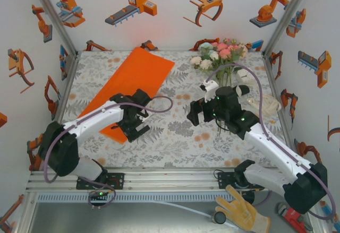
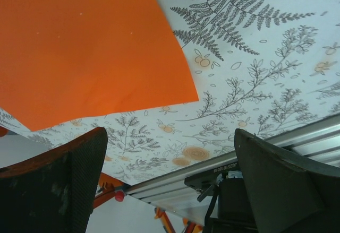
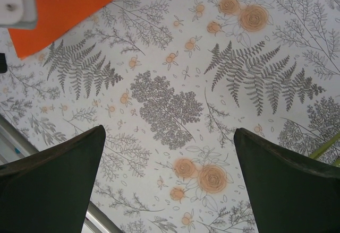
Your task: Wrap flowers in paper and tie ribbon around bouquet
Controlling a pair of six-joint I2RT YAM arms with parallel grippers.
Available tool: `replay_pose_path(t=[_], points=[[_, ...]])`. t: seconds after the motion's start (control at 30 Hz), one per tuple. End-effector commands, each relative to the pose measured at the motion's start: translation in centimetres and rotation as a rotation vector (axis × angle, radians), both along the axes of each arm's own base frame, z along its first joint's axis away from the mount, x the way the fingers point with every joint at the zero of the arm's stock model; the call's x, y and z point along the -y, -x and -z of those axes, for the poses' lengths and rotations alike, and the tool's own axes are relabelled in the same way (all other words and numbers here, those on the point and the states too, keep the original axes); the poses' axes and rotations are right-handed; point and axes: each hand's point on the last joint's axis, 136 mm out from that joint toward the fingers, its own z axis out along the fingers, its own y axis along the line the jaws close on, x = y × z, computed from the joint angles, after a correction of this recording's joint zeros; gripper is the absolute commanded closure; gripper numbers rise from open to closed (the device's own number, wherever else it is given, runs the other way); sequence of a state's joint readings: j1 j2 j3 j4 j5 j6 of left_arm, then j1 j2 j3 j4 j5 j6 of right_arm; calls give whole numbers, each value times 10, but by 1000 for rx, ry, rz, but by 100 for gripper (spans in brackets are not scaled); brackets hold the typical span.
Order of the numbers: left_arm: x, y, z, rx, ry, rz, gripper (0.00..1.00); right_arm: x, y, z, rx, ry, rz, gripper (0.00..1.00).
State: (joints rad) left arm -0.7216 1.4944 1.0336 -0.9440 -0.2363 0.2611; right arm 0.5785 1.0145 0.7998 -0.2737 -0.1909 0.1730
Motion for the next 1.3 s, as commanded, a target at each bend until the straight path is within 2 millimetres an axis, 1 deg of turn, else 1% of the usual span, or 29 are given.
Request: replay_pose_path(t=[0.0,0.1,0.17,0.23,0.4,0.53,0.6,0.7,0.93,1.0,1.07,1.13,1.17,1.27], points=[[-5,-3,18,-9,-74,39,9,8,1,-2,28,23,16,1],[-7,-6,32,-14,-111,33,14,11,2,0,30,39,25,1],[-8,-9,36,-9,-126,26,20,12,3,2,29,42,27,1],[-6,-9,39,-15,-124,21,24,12,3,3,26,44,26,1],[-13,4,55,-88,-170,13,24,15,4,4,28,61,27,1],[-16,1,61,-71,-195,10,23,14,5,2,31,53,24,1],[-21,-2,63,-54,-225,6,26,15,5,2,30,53,27,1],[-22,-4,64,-41,-235,0,31,16,6,3,29,53,35,1],[-22,-7,54,-3,-213,-16,54,16,7,3,21,47,32,1],[-21,-7,48,14,-197,-23,62,16,7,2,23,46,32,1],[-20,-8,46,28,-183,-28,75,16,6,-1,26,44,35,1],[-19,-9,44,32,-176,-30,94,16,6,-2,24,39,41,1],[-17,-9,43,34,-168,-31,100,16,5,-4,25,35,46,1],[-11,-11,34,48,-122,-36,100,18,4,-8,26,18,75,2]])
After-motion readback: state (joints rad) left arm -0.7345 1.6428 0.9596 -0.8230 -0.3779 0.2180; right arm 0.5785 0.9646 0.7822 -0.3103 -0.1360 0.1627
